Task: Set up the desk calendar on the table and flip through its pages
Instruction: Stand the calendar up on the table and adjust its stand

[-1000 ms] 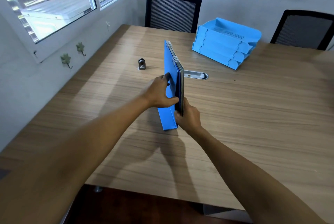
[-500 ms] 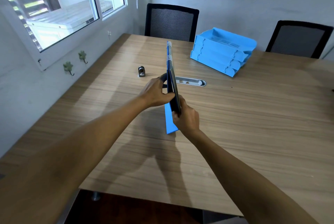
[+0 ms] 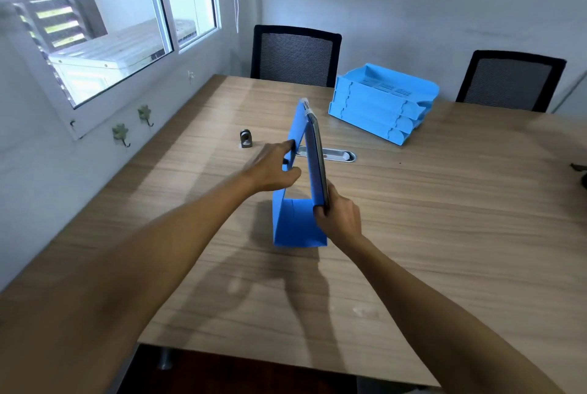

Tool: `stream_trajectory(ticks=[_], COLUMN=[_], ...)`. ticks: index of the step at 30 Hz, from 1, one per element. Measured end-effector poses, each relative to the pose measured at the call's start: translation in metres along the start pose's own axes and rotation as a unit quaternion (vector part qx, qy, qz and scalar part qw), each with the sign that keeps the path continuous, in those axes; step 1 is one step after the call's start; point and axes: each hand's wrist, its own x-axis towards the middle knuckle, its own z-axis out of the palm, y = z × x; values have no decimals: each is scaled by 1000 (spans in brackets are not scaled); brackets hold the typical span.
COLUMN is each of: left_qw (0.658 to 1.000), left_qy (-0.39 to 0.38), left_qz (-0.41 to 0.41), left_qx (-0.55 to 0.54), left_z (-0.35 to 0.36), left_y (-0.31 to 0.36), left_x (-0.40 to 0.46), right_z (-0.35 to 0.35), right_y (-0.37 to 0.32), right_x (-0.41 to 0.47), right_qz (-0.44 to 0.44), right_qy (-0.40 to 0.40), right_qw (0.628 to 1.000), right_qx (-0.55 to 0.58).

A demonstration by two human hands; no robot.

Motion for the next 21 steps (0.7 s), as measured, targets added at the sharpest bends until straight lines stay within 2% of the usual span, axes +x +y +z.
stream_trajectory(ticks=[11,15,17,19,21], left_qw=[999,999,999,999,997], left_qy=[-28,-34,-37,-12,45], left_qz=[10,10,-3,-35,-68], left_qx=[-20,15,36,23,-4], left_z=[25,25,25,24,25], left_y=[-24,-28,-31,-30,-21], left_x=[-22,-26,-30,-38,-46], right_z=[38,40,35,26,17], right_y=[10,17,25,36,46], right_x=[-24,-23,-23,-19,-6], right_qz=[-14,-31,-52,-65,-57], right_qy=[-44,-59,-93,-127,-105], right_qw=[998,997,992,987,987], right_qx=[34,49,63,80,106])
